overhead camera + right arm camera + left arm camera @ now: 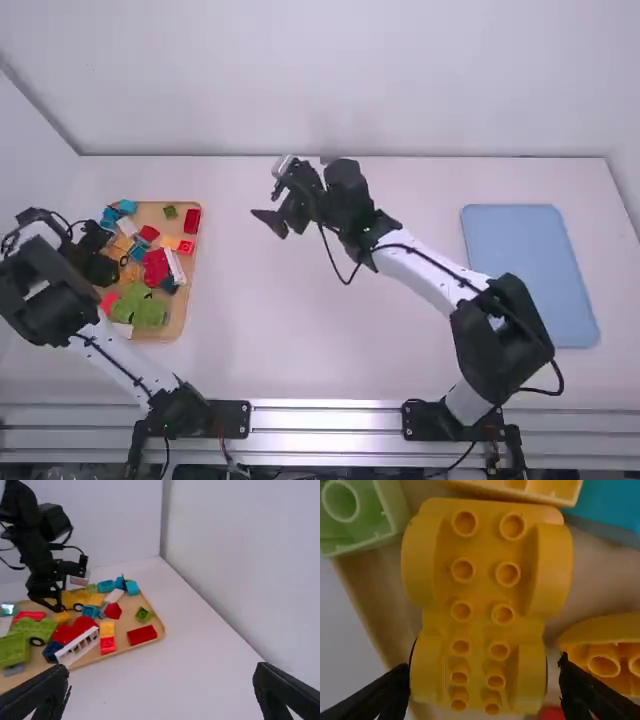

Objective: Assemble lego blocks to make yellow taxi

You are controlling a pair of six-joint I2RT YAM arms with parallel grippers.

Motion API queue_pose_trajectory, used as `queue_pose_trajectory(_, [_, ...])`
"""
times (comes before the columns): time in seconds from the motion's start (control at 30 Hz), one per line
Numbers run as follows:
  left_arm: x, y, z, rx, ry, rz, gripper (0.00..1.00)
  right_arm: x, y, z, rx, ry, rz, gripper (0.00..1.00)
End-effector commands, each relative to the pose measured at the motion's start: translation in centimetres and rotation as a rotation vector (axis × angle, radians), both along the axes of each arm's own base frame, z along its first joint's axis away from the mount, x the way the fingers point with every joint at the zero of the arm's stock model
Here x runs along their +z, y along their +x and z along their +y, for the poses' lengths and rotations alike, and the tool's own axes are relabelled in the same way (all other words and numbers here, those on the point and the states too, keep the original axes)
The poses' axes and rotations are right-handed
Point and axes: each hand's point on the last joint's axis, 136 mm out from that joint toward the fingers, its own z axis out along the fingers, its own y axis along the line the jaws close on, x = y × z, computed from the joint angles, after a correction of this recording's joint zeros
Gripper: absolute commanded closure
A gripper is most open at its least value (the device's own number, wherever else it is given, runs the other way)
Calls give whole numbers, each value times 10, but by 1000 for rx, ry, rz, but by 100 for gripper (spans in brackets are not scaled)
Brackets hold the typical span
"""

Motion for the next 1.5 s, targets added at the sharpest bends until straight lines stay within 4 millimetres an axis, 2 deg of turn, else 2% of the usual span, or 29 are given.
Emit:
queue_pose_trajectory(0.0, [-9,1,-9,-15,-20,-6,23,11,-9,8,42,19,-12,2])
queue_pose_trajectory(0.1, [-12,2,-7,-14,-9,-17,31,11,-10,10,45,20,-14,2])
queue_pose_trajectory(0.23, [-13,3,-7,-14,-6,-20,51,11,-10,10,45,20,-13,2])
queue_pose_trajectory(0.3, [-13,3,-7,-14,-5,-20,55,11,-10,10,45,20,-13,2])
queue_pose_trajectory(0.33, [-11,3,-6,-5,-3,-21,62,11,-10,9,44,20,-13,2])
queue_pose_trajectory(0.4, [-8,3,-1,39,10,-20,66,11,-9,9,41,20,-14,2])
queue_pose_trajectory(0.47, [5,5,6,104,24,-16,67,11,-4,7,12,15,-18,2])
queue_pose_trajectory(0.57, [28,8,1,96,5,-30,70,10,1,5,-19,8,-23,2])
queue_pose_trajectory(0.63, [57,14,-2,117,-7,-79,73,10,3,4,-37,4,-25,2])
queue_pose_trajectory(0.73, [90,15,-4,157,15,-135,75,10,4,3,-38,5,-25,2])
queue_pose_trajectory(0.83, [120,14,-14,144,11,-196,79,4,6,-1,-49,-12,-6,2])
queue_pose_trajectory(0.93, [154,23,-40,79,-5,-303,80,0,13,-11,-64,-21,10,2])
queue_pose_trajectory(0.97, [158,24,-43,71,-2,-317,80,-1,14,-12,-67,-23,13,2])
queue_pose_trajectory(1.03, [183,37,-66,1,39,-405,79,1,19,-24,-91,-32,32,2])
queue_pose_trajectory(1.1, [193,48,-85,-57,67,-447,79,2,20,-34,-110,-43,51,2])
queue_pose_trajectory(1.13, [199,57,-102,-103,77,-472,79,3,21,-41,-119,-55,56,2])
queue_pose_trajectory(1.17, [203,67,-126,-195,88,-490,82,3,22,-50,-125,-76,47,2])
queue_pose_trajectory(1.2, [204,77,-151,-272,85,-503,83,3,20,-55,-121,-96,42,2])
queue_pose_trajectory(1.23, [204,79,-154,-281,84,-505,83,3,19,-56,-116,-102,42,2])
queue_pose_trajectory(1.3, [201,93,-201,-342,49,-492,90,3,11,-62,-89,-134,39,2])
queue_pose_trajectory(1.37, [195,94,-232,-374,-5,-463,92,3,3,-65,-57,-157,29,2])
queue_pose_trajectory(1.43, [184,91,-284,-500,-96,-427,93,4,-6,-72,-19,-185,11,2])
queue_pose_trajectory(1.47, [179,90,-297,-541,-115,-416,94,5,-9,-76,-16,-190,12,2])
